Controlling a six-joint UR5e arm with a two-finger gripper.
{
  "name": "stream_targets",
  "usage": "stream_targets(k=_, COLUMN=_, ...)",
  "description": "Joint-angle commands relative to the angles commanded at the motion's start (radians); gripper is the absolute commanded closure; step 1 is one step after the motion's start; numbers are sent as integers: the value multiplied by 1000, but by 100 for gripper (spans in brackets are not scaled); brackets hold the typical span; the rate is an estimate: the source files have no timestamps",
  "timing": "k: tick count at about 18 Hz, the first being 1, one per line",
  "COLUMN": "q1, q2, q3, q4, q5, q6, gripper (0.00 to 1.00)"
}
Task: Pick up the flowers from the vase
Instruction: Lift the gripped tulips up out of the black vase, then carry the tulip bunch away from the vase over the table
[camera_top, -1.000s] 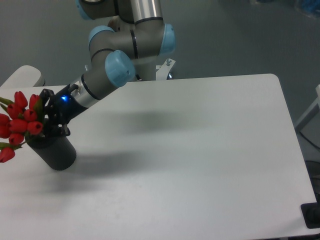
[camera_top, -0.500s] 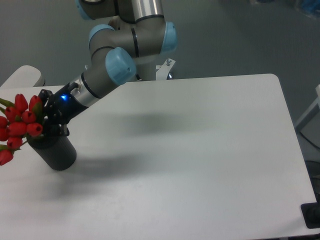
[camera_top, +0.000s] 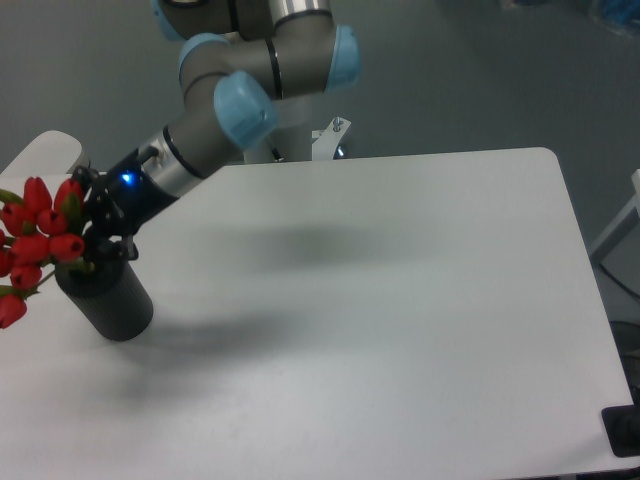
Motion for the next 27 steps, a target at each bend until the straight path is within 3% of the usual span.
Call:
stream_targets(k=5, q1=21, q2=35, q3=44, q4=0, q5=-32, q6=-58, gripper=68)
stream_targets(k=12, q1=38, q2=38, q3=135, q4=0, q5=-43, q6=-152, gripper=69)
stream_targets(k=16, q1=89, q2=38, q3=201, q4=-2, q5=-97, q6=-215, gripper=69)
stream_targets(k=22, q1=185, q2=35, q3=213, q4=2, q5=-115, q6=-195, gripper=70)
stream_targets(k=27, q1=276, q2=-26, q3=250, q4=5, q5=-111, q6=-151, gripper=70)
